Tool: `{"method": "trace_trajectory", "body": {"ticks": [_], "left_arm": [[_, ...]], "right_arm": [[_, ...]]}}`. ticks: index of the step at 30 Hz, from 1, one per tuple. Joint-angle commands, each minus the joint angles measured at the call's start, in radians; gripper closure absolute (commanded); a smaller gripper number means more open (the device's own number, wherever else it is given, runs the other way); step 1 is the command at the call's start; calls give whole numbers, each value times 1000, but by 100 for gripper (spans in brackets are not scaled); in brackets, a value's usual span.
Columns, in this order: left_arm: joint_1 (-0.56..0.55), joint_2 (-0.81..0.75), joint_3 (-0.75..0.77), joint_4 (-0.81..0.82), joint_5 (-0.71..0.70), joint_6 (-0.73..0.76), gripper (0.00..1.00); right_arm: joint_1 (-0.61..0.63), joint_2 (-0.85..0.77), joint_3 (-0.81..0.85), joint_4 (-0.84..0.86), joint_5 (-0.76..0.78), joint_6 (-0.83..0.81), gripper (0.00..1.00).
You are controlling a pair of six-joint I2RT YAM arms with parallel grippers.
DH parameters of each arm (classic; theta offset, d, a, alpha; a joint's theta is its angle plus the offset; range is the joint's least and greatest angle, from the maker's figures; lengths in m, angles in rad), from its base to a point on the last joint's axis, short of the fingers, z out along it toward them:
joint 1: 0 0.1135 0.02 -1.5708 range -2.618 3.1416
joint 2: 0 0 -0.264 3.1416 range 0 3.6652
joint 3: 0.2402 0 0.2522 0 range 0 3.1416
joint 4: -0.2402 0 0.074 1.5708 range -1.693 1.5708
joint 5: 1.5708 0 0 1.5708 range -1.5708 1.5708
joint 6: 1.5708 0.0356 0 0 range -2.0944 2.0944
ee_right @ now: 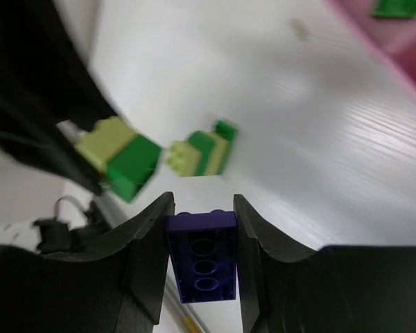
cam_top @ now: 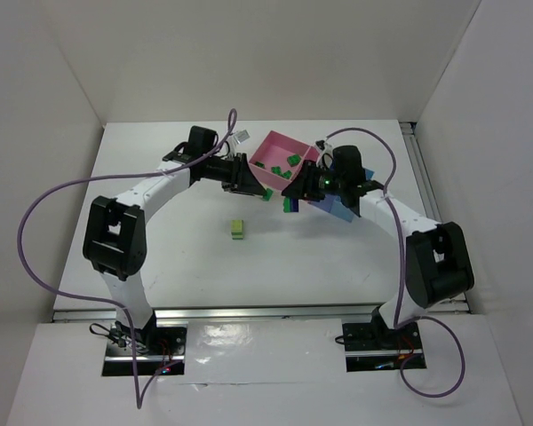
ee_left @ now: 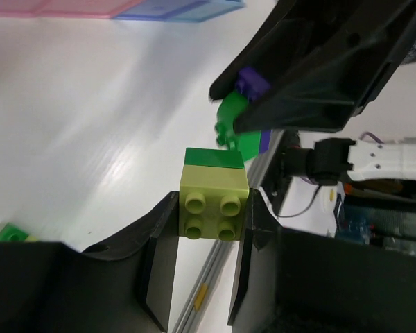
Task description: Sort the legos into containers by color
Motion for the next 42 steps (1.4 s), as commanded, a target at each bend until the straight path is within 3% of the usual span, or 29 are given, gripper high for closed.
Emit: {"method": "trace_trajectory", "body": {"ticks": [1,11,14,16,17,18,21,31,37,42], "left_arm": [[20,16,43,-99,-120,43,100],[20,44,43,-127,-151,23,100],[20,54,53,-136,-151,32,100],[20,73,53,-148,-106,48,100],[20,73,63,-157,-73,57,100],[29,90,80,-171,-73,66,100],[38,122,122,-236,-61,100,100],[48,160,188,-329,-29,143,100],[48,194,221,-394,26,207,100],[48,203,232,-430,69,243,100]], "right_arm": [[-2,26,63,-194,265,-45,75],[90,184,85,-256,430,-74,74],[120,213,94,-282,468,-86,70],[146,214,94,-291,488,-105,63],[146,214,103,-291,488,-117,46],[158,203,103,-300,488,-117,38],[170,177,134,-329,527,-160,30],[330,37,169,-297,557,-421,31],[412,71,227,-285,695,-479,29],[422,94,240,-227,705,-479,30]]}}
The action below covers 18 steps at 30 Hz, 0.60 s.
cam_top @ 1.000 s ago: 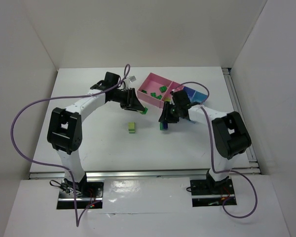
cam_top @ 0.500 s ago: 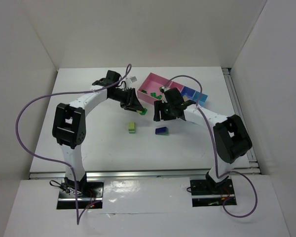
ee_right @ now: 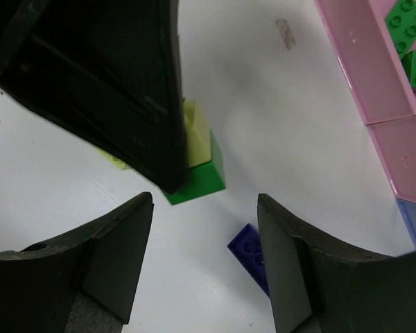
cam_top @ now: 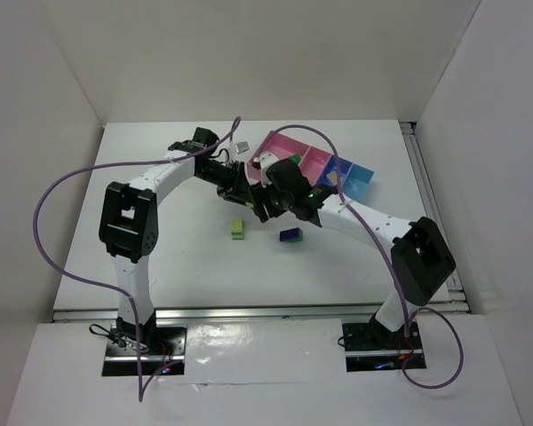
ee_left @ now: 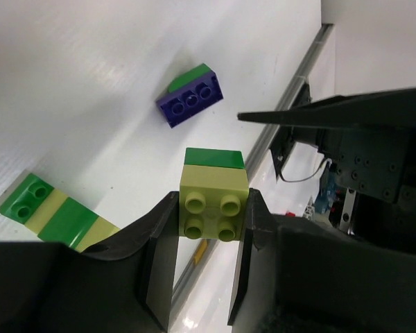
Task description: Sort the legos into containers by color
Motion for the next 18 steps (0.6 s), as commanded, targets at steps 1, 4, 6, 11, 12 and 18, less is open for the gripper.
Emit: {"method": "trace_trajectory", "body": {"ticks": [1,4,6,11,12,18], "left_arm": [[4,11,44,-42,80,56,100],[4,11,64,-65,80,76,100],[4,11,64,-65,102,76,100],[4,11,73,-74,111,76,100],[4,11,73,-74,111,76,100],[13,11,73,-74,111,67,100]], "right_arm": [[4,10,54,75,53,-30,31],[4,20,63,98,37,-39,34],[4,51,90,98,23,-39,38],[24,74,106,98,14,-48,44],[24,74,106,109,14,-48,49],[24,54,95,109,26,-48,72]]}}
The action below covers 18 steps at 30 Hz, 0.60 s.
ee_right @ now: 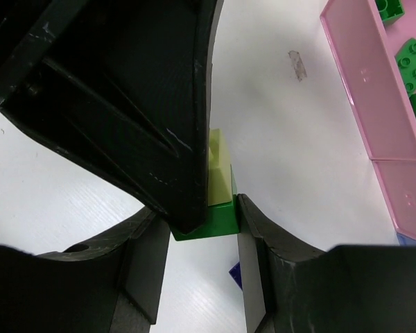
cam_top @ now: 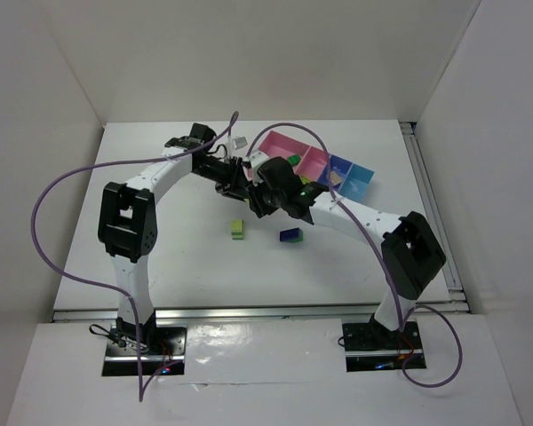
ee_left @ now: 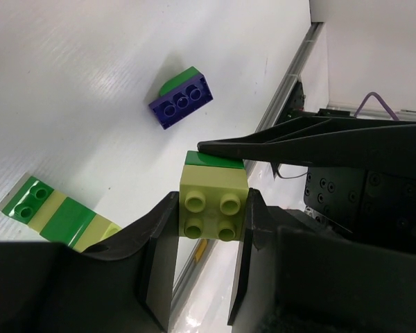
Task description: Sort the legos into containers by color
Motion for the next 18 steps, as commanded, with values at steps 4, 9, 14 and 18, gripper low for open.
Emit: {"method": "trace_trajectory", "body": {"ticks": [4,9,14,18], "left_arm": [[11,11,38,-3,46,-21,100],[21,20,49,17,36,-47,100],[31,20,49,42,36,-76,100],[41,29,40,63,36,-104,100]], "right_arm": [[5,-70,-14,66,57,17,79],[5,-142,-98,55,101,63,79],[5,-199,-140,37,151,100,81],[-6,-211,-151,27,160,109,81]]}}
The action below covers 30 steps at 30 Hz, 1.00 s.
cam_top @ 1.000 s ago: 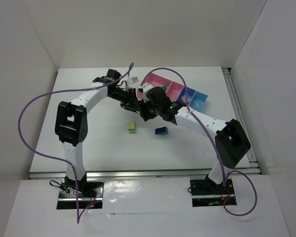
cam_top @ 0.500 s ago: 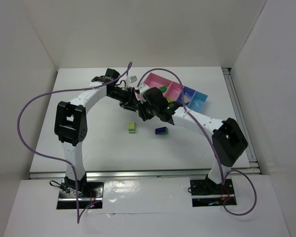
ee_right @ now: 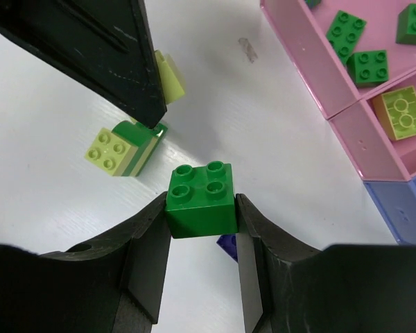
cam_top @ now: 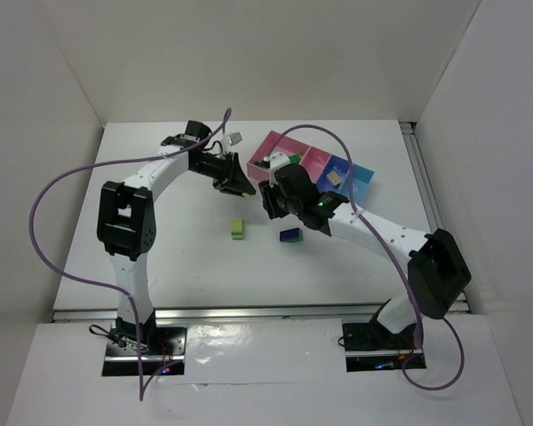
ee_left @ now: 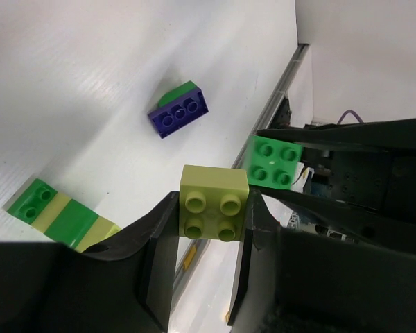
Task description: Sort the legos into containers by color
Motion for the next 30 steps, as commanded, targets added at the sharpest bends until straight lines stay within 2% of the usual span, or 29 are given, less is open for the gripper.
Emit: {"method": "trace_trajectory", "body": {"ticks": [1,3,6,9,13,16,20,26,30], "left_arm": [[9,19,25,31,8,-26,100],[18,7,5,40,-11,-35,100],[18,-27,-15,40,-127,-55,100],[18,-79,-29,40,-263,-90,100],[18,-177,-140,99,-435,-139,100],[18,-238,-231,139,-485,-173,100],[18,-305,-280,153,-555,-182,100],[18,-318,-280,153,-618,-164,100],[18,-274,-238,141,-643,-126,100]], "right_arm": [[-15,-38,-6,5,62,34,81],[-26,-29,8,-4,88,45,81],[-52,23,72,-27,164,80,81],[-89,89,178,-62,217,114,81],[-132,245,356,-91,227,125,81],[-167,354,454,-134,227,137,81],[-227,462,595,-154,189,148,81],[-268,592,704,-142,116,130,78],[-288,684,836,-160,94,110,77]]}}
